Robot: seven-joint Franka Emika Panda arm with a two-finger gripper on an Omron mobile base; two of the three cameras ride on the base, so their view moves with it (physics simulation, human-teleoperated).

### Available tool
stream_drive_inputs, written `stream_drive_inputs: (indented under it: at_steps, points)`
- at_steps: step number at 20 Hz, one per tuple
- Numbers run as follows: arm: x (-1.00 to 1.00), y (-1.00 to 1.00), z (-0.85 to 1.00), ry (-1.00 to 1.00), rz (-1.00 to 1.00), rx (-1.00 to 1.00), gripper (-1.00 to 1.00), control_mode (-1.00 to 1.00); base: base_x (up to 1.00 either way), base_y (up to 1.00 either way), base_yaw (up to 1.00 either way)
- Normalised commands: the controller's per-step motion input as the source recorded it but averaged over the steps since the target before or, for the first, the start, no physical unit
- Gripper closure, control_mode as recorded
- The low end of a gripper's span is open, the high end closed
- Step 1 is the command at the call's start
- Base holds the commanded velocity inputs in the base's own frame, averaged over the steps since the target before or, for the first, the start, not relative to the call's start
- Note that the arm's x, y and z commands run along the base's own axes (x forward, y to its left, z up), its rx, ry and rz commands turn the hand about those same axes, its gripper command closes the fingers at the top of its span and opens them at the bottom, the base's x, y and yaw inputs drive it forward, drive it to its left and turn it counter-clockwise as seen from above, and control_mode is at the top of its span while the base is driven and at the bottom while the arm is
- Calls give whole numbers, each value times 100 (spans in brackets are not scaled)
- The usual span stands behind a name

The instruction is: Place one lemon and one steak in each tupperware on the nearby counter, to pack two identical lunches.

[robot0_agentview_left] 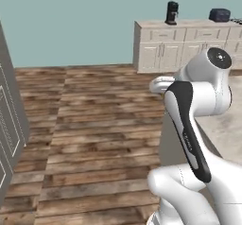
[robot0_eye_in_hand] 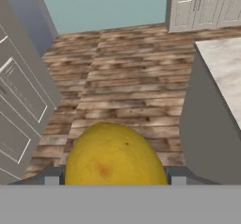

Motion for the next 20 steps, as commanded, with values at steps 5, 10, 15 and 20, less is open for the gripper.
stream_drive_inputs:
  at_steps: [5, 10, 15, 20]
  points:
    - [0, 0, 0, 0, 0, 0, 100, 100, 100, 0, 2]
    - [0, 0, 0, 0, 0, 0, 100, 100, 99, 0, -5]
    - [0, 0, 0, 0, 0, 0, 100, 100, 82, 9, -35]
    - [0, 0, 0, 0, 0, 0, 100, 100, 65, 10, -41]
